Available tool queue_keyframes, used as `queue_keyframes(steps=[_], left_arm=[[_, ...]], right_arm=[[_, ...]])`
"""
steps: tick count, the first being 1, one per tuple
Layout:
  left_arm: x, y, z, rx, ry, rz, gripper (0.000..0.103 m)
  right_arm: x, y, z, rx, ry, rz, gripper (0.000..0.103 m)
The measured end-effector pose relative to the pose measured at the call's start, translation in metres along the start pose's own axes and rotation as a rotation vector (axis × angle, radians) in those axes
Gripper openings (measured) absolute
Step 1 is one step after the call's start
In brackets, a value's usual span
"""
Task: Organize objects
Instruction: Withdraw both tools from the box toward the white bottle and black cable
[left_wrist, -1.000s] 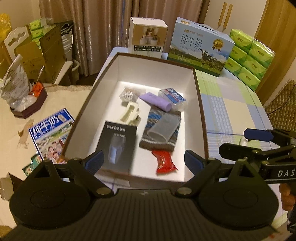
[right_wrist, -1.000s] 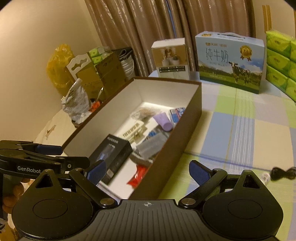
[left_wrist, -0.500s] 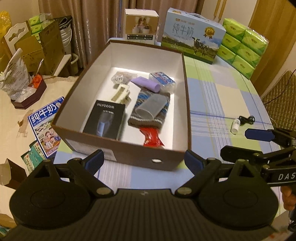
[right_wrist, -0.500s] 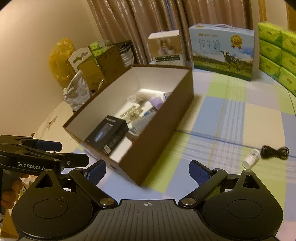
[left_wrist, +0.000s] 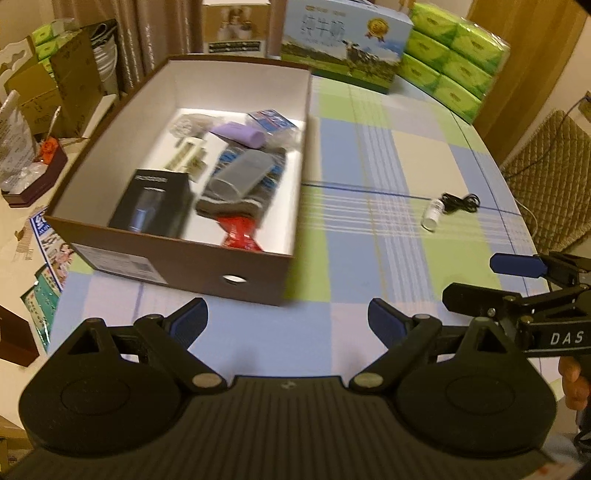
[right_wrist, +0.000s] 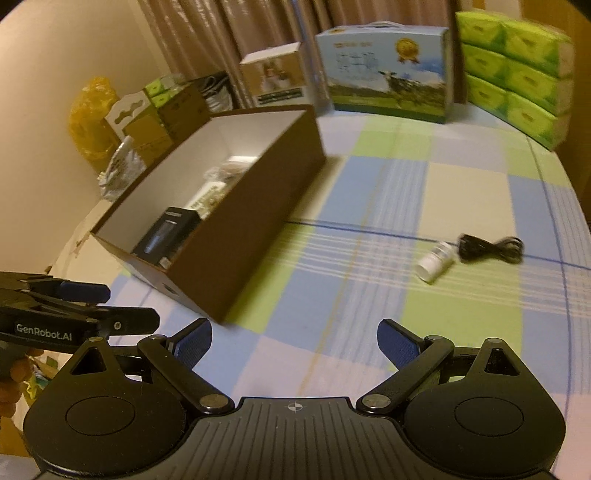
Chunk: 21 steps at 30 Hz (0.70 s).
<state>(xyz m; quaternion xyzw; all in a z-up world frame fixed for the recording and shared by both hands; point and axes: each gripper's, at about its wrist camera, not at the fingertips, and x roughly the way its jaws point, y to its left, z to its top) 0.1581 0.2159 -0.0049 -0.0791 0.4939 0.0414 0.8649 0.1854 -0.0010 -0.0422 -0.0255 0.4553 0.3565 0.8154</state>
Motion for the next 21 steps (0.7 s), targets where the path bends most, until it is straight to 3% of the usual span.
queue_keyframes(steps=[21], left_arm=[[0.036,-0.109,0.001,0.133,0.045,-0.079,0.092]], right_arm=[[-0.038,-0.102,-0.032,0.163,0.001,-0.136,0.094]])
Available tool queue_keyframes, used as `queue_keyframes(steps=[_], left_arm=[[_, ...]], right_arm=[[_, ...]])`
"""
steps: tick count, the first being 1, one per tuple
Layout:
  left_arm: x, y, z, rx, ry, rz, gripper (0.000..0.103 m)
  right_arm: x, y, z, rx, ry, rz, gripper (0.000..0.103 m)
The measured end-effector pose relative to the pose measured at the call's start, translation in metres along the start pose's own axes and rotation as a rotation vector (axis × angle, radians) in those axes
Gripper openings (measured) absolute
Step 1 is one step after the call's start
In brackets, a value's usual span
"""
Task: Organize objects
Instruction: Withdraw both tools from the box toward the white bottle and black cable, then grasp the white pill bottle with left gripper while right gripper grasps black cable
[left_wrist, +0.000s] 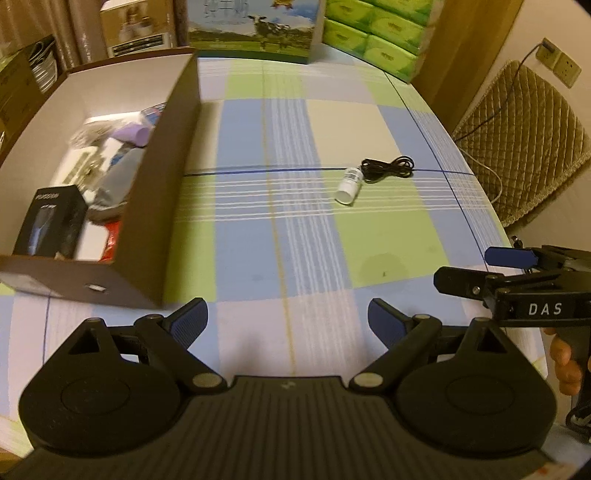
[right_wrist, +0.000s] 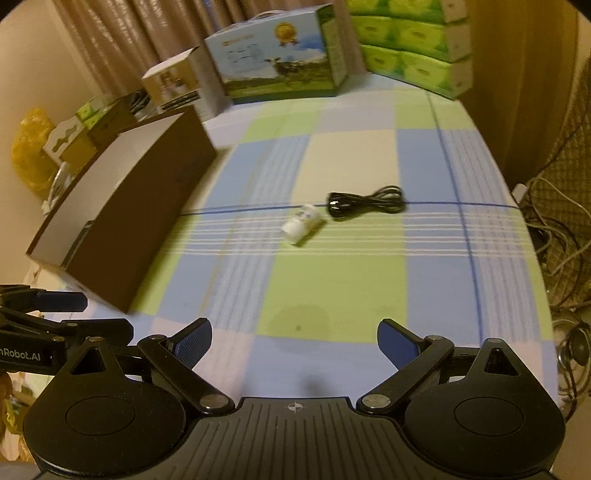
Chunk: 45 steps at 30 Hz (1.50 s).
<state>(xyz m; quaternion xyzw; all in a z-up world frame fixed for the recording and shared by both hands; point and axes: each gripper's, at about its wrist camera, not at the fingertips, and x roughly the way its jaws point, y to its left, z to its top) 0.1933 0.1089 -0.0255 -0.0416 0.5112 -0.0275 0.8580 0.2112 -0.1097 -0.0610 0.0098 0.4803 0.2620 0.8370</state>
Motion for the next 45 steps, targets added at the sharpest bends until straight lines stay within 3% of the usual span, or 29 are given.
queue_keyframes(steps=[17,22,26,30,35,45], left_arm=[[0.053,-0.047,0.039,0.098,-0.041,-0.041,0.089],[0.078,-0.056,0.056,0.126,-0.045,-0.054,0.081],[0.097,-0.061,0.068,0.15,-0.049,-0.054,0.08],[0.118,-0.063,0.08,0.171,-0.036,-0.057,0.066],[0.142,-0.069,0.093,0.209,-0.019,-0.055,0.064],[0.179,-0.074,0.109,0.24,0.021,-0.061,0.05]], right_arm=[[0.019,-0.047,0.025,0.045,-0.049,-0.048,0.094],[0.033,-0.06,0.038,0.055,-0.056,-0.057,0.094],[0.046,-0.069,0.047,0.058,-0.049,-0.062,0.094],[0.059,-0.078,0.055,0.061,-0.04,-0.072,0.094],[0.071,-0.087,0.063,0.065,-0.029,-0.078,0.094],[0.088,-0.098,0.075,0.074,-0.02,-0.074,0.094]])
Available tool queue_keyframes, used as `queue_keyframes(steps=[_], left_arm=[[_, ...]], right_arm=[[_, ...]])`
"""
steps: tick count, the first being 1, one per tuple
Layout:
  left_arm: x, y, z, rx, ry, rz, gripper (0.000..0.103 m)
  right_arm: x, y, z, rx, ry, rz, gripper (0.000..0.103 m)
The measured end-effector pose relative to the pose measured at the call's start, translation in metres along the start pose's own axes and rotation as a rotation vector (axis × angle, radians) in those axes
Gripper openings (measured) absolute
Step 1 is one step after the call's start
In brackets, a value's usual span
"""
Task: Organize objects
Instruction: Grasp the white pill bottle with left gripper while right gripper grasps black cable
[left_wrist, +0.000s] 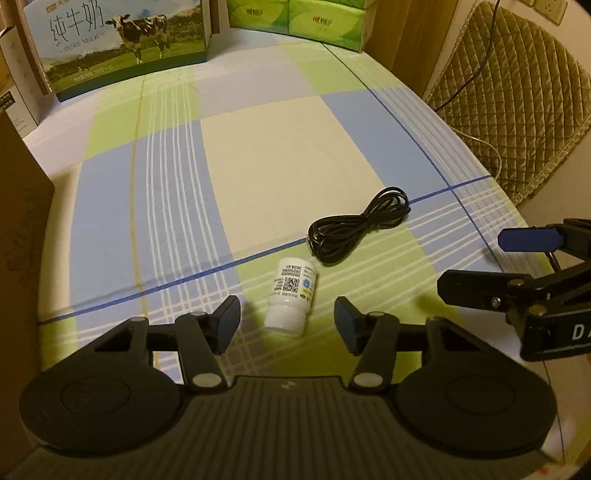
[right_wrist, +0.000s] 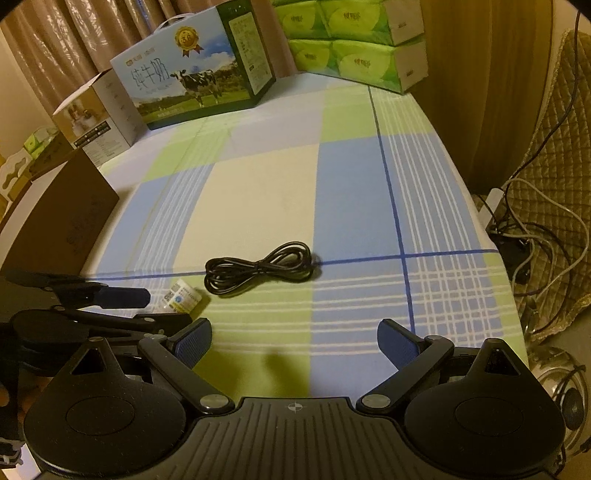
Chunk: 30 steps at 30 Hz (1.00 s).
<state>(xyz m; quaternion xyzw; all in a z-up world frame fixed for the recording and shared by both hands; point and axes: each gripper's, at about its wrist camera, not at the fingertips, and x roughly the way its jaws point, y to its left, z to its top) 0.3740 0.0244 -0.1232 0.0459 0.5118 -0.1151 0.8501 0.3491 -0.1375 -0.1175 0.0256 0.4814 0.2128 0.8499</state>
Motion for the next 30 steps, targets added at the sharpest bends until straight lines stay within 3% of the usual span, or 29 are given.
queue_keyframes(steps=[2,8,13,18,20,30], left_arm=[[0.005,0.001,0.002,0.004,0.003,0.004,0.047],[0.012,0.002,0.008,-0.003,-0.004,-0.021,0.023],[0.009,0.009,0.007,-0.022,-0.025,0.0,0.022],[0.005,0.035,0.001,-0.116,-0.025,0.048,0.022],[0.003,0.046,-0.002,-0.151,-0.025,0.075,0.022],[-0.001,0.076,-0.009,-0.237,-0.025,0.124,0.022]], right_arm=[[0.003,-0.001,0.002,-0.002,-0.001,0.003,0.094],[0.013,0.001,0.008,-0.023,-0.016,0.009,0.094],[0.023,0.011,0.013,-0.077,-0.036,0.026,0.094],[0.04,0.024,0.019,-0.131,-0.04,0.037,0.094],[0.047,0.028,0.02,-0.144,-0.041,0.034,0.101],[0.079,0.045,0.026,-0.151,-0.029,-0.073,0.101]])
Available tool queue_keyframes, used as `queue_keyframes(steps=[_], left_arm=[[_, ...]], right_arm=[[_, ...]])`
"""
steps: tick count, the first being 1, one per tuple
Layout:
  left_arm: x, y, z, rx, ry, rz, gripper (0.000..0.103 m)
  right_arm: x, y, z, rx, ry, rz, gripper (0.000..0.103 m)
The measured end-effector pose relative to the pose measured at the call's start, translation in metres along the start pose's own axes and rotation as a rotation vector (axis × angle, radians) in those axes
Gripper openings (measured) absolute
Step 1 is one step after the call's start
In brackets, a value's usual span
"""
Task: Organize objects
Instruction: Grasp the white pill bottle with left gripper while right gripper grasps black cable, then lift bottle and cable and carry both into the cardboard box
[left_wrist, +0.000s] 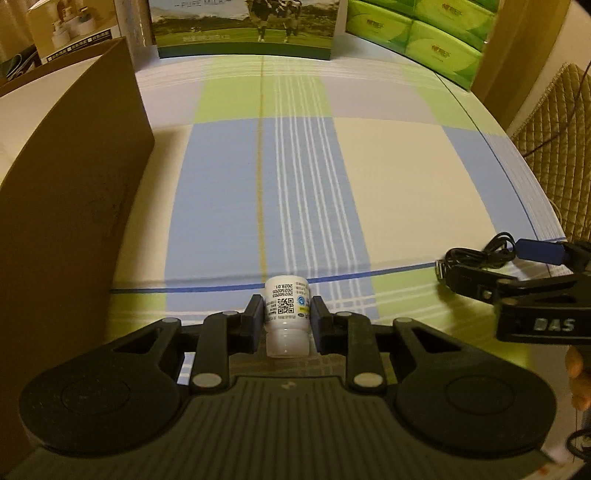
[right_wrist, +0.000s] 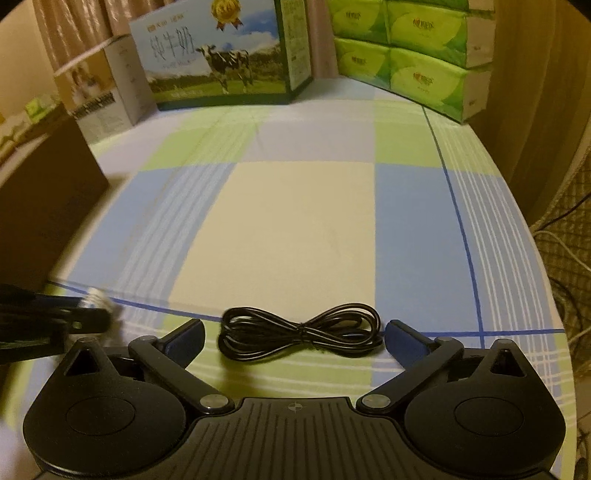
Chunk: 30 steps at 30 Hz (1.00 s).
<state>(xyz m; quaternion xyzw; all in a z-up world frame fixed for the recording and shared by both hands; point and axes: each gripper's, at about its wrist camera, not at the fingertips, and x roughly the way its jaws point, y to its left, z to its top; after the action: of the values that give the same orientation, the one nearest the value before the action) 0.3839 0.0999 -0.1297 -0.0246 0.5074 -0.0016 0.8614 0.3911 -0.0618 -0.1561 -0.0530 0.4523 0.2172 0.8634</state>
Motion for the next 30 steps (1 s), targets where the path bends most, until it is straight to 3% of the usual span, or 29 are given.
queue_keyframes(steps=[2,30], left_arm=[[0.0,0.0005,0.0001,-0.003,-0.001,-0.002,0.022],[0.0064,-0.0012,0.0008,0.015,0.03,0.009,0.023]], right_arm=[[0.0027,0.0024,-0.0022,-0.014,-0.006,-0.023,0.095],[-0.0052,0.0081,-0.0083,-0.037,0.015,-0.002,0.094]])
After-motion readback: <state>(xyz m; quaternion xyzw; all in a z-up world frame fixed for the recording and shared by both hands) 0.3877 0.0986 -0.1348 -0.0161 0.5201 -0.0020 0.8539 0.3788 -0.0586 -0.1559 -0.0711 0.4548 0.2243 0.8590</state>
